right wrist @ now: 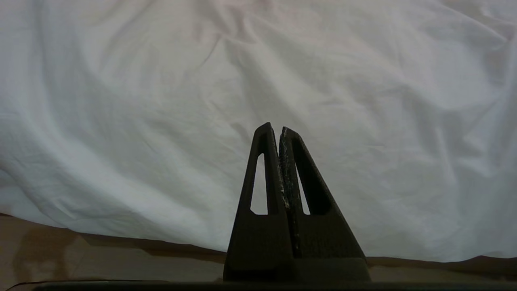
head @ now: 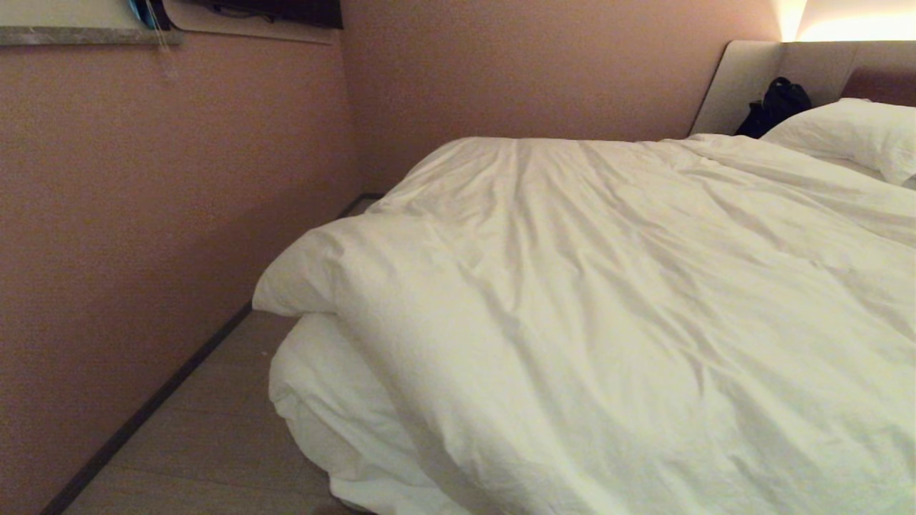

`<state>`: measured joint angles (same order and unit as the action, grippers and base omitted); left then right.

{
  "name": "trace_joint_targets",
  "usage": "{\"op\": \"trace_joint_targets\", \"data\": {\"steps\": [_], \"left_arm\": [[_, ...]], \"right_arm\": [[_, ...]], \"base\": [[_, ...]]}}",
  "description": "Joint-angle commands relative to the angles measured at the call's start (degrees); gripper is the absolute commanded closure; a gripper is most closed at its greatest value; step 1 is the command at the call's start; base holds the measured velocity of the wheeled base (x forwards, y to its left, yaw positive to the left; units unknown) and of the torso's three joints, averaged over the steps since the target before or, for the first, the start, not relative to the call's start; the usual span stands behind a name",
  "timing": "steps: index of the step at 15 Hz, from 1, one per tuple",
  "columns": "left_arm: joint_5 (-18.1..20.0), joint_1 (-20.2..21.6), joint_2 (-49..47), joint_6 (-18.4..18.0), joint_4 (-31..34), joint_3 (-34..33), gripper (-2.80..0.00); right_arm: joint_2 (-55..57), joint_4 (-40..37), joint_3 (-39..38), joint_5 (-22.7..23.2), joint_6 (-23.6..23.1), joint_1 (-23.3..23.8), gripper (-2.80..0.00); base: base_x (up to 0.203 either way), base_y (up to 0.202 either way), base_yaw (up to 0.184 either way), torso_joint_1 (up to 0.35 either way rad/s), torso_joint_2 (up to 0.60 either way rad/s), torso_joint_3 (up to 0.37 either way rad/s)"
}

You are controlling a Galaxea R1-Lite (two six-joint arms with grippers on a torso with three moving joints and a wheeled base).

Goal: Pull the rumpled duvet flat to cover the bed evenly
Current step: Hold the folded corner of the quilt

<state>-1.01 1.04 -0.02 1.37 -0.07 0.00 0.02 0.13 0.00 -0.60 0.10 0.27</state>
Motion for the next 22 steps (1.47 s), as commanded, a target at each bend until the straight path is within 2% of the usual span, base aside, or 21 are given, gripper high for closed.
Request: {"op": "trace_joint_targets", "data": {"steps": [1, 9, 12, 15, 17, 19, 22], "left_arm": [[0.0, 0.0, -0.1, 0.0, 0.0, 0.0, 0.00], [0.2, -0.1, 0.0, -0.3, 0.4, 0.7, 0.00], [1.7, -0.1, -0.6, 0.2, 1.1, 4.5, 0.00], [3.6, -0.1, -6.1, 1.0, 0.5, 6.3, 0.00], [6.2, -0.1, -11.7, 6.1, 0.3, 8.7, 0.00], [10.0, -0.1, -21.3, 12.8, -1.9, 11.9, 0.00], [14.1, -0.1, -40.0, 21.0, -10.8, 15.7, 0.00]], "right_arm": [[0.0, 0.0, 0.0, 0.0, 0.0, 0.0, 0.00], [0.0, 0.0, 0.0, 0.0, 0.0, 0.0, 0.00], [0.0, 0.0, 0.0, 0.1, 0.0, 0.0, 0.00], [0.0, 0.0, 0.0, 0.0, 0.0, 0.0, 0.00], [0.0, 0.0, 0.0, 0.0, 0.0, 0.0, 0.00], [0.0, 0.0, 0.0, 0.0, 0.0, 0.0, 0.00], [0.0, 0.0, 0.0, 0.0, 0.0, 0.0, 0.00]], "base": [[0.000, 0.000, 0.000, 0.000, 0.00, 0.000], [0.000, 0.000, 0.000, 0.000, 0.00, 0.000], [0.000, 0.000, 0.000, 0.000, 0.00, 0.000], [0.000, 0.000, 0.000, 0.000, 0.00, 0.000], [0.000, 0.000, 0.000, 0.000, 0.00, 0.000], [0.000, 0.000, 0.000, 0.000, 0.00, 0.000], [0.000, 0.000, 0.000, 0.000, 0.00, 0.000]]}}
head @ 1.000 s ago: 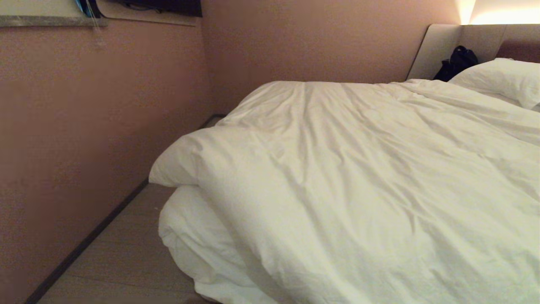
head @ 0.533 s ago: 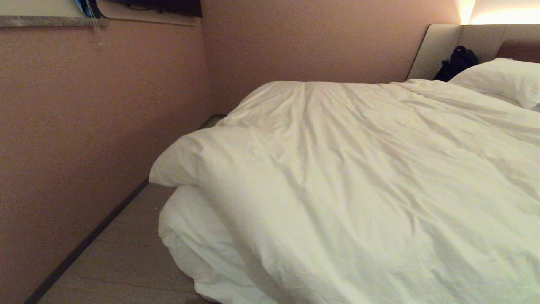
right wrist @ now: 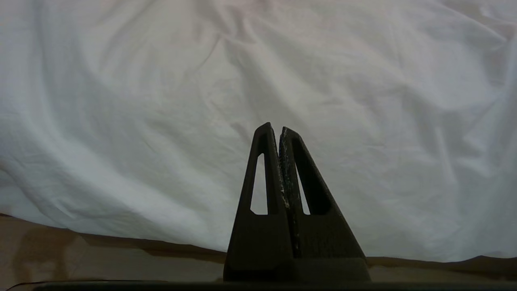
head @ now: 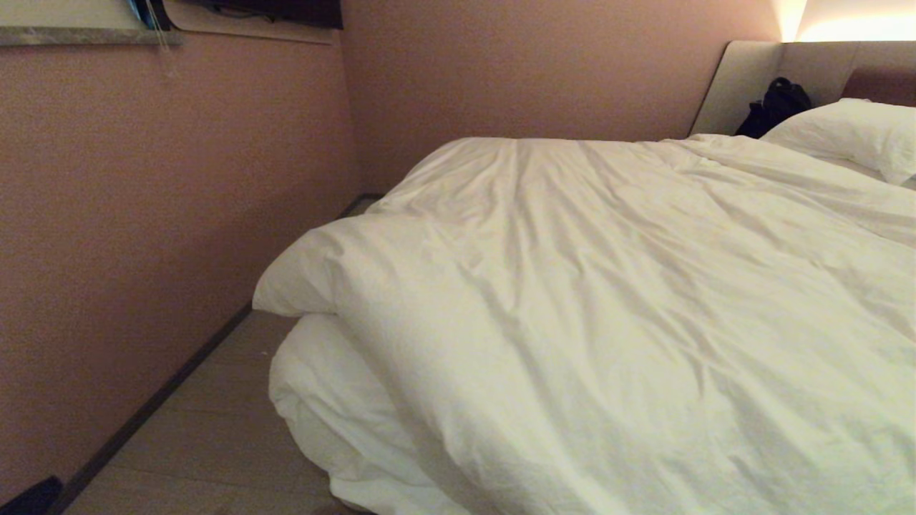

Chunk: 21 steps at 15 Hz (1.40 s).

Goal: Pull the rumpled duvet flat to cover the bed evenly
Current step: Hold the folded corner of the quilt

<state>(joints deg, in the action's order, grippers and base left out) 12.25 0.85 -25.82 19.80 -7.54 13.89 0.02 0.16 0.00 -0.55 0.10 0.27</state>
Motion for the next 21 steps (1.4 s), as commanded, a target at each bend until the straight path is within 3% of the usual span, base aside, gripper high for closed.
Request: {"op": "trace_joint_targets", "data": {"steps": [1, 5, 10, 14, 20, 21], "left_arm": [[1.8, 0.1, -20.8, 4.5, -7.0, 3.1, 0.00], [8.0, 0.0, -43.8, 9.9, -17.7, 9.2, 0.00], [11.3, -1.4, -63.8, 16.0, -22.2, 18.9, 0.00], [11.9, -3.9, -73.2, 18.6, -28.1, 23.0, 0.00], [11.8, -6.8, -77.5, 18.6, -28.9, 25.9, 0.00], [11.7, -6.8, -77.4, 18.6, -28.9, 26.0, -2.80]], "right_arm": [[0.0, 0.0, 0.0, 0.0, 0.0, 0.0, 0.00], [0.0, 0.0, 0.0, -0.1, 0.0, 0.0, 0.00], [0.0, 0.0, 0.0, 0.0, 0.0, 0.0, 0.00], [0.0, 0.0, 0.0, -0.1, 0.0, 0.0, 0.00], [0.0, 0.0, 0.0, 0.0, 0.0, 0.0, 0.00], [0.0, 0.0, 0.0, 0.0, 0.0, 0.0, 0.00]], "base": [[0.000, 0.000, 0.000, 0.000, 0.00, 0.000], [0.000, 0.000, 0.000, 0.000, 0.00, 0.000], [0.000, 0.000, 0.000, 0.000, 0.00, 0.000], [0.000, 0.000, 0.000, 0.000, 0.00, 0.000], [0.000, 0.000, 0.000, 0.000, 0.00, 0.000], [0.000, 0.000, 0.000, 0.000, 0.00, 0.000]]}}
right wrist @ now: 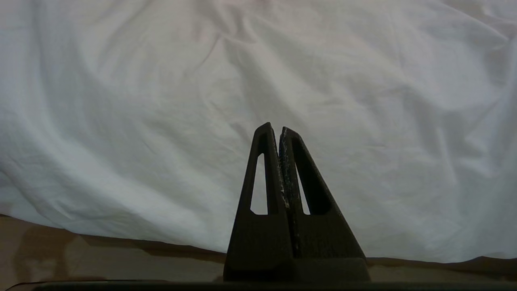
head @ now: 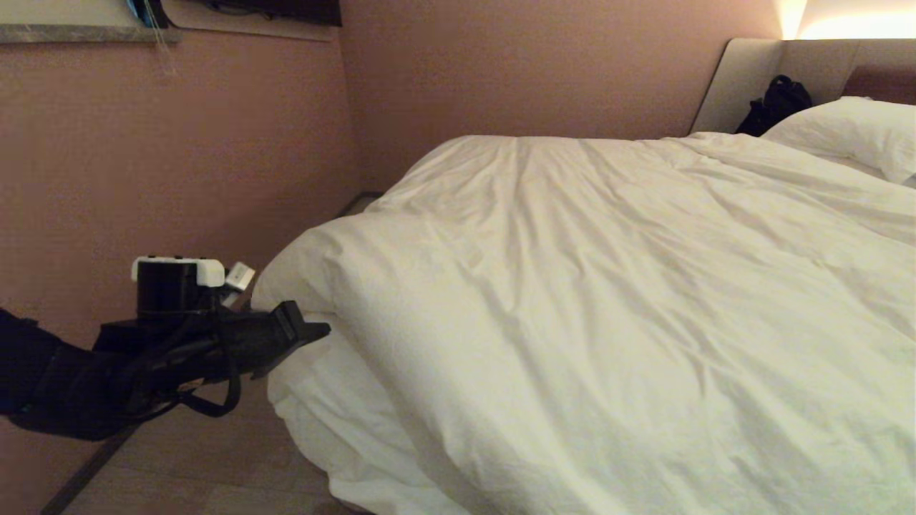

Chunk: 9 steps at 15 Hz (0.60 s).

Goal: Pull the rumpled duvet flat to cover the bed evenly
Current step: Hold the folded corner of the quilt

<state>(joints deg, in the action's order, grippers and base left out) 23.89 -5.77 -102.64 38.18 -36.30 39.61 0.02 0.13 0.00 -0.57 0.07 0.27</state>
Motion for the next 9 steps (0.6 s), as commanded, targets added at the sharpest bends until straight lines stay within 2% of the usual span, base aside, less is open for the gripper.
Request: {"op": "trace_joint_targets", "data": {"steps": [1, 3, 7, 9], "left_arm": [[0.0, -0.3, -0.5, 0.1, -0.2, 0.2, -2.80], [0.2, -0.7, -0.1, 0.0, -0.6, -0.1, -2.80], [3.0, -3.1, -0.4, 0.2, -8.2, -2.0, -2.80], [3.2, -4.4, -0.5, 0.0, -9.1, -2.0, -2.80]], "right_arm": [[0.0, 0.0, 0.0, 0.0, 0.0, 0.0, 0.00], [0.0, 0.0, 0.0, 0.0, 0.0, 0.0, 0.00], [0.0, 0.0, 0.0, 0.0, 0.0, 0.0, 0.00], [0.0, 0.0, 0.0, 0.0, 0.0, 0.0, 0.00]], "base": [[0.000, 0.000, 0.000, 0.000, 0.00, 0.000], [0.000, 0.000, 0.000, 0.000, 0.00, 0.000], [0.000, 0.000, 0.000, 0.000, 0.00, 0.000], [0.000, 0.000, 0.000, 0.000, 0.00, 0.000]]}}
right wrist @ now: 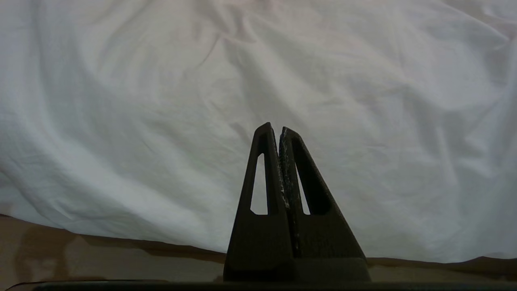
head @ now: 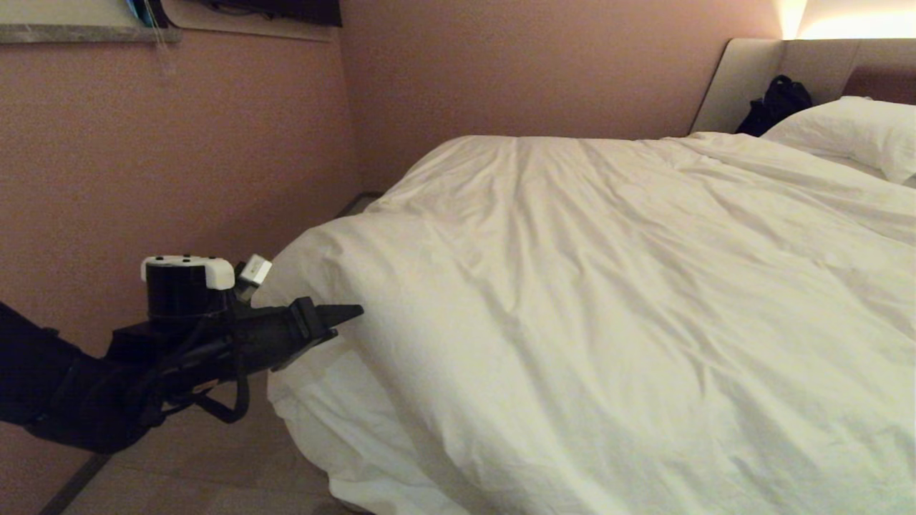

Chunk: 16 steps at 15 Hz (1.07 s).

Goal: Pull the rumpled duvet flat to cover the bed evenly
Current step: Hold the folded corner of the quilt

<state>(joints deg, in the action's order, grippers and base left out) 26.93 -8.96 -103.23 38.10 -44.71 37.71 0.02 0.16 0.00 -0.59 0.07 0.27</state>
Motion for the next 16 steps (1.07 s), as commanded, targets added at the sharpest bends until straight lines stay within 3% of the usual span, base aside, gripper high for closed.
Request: {"op": "trace_joint_targets", "data": {"steps": [1, 11, 16], "left_arm": [[0.2, -2.6, -0.1, 0.0, -1.7, 0.0, -2.80], [-0.3, -4.3, -11.8, 0.1, -12.4, 0.5, -2.80], [-2.9, -4.2, -15.3, -0.4, -12.9, 0.7, -2.80]], "right_arm": [[0.0, 0.0, 0.0, 0.0, 0.0, 0.0, 0.00], [0.0, 0.0, 0.0, 0.0, 0.0, 0.0, 0.00], [0.0, 0.0, 0.0, 0.0, 0.0, 0.0, 0.00]], "base": [[0.000, 0.000, 0.000, 0.000, 0.00, 0.000], [0.000, 0.000, 0.000, 0.000, 0.00, 0.000], [0.000, 0.000, 0.000, 0.000, 0.00, 0.000]]}}
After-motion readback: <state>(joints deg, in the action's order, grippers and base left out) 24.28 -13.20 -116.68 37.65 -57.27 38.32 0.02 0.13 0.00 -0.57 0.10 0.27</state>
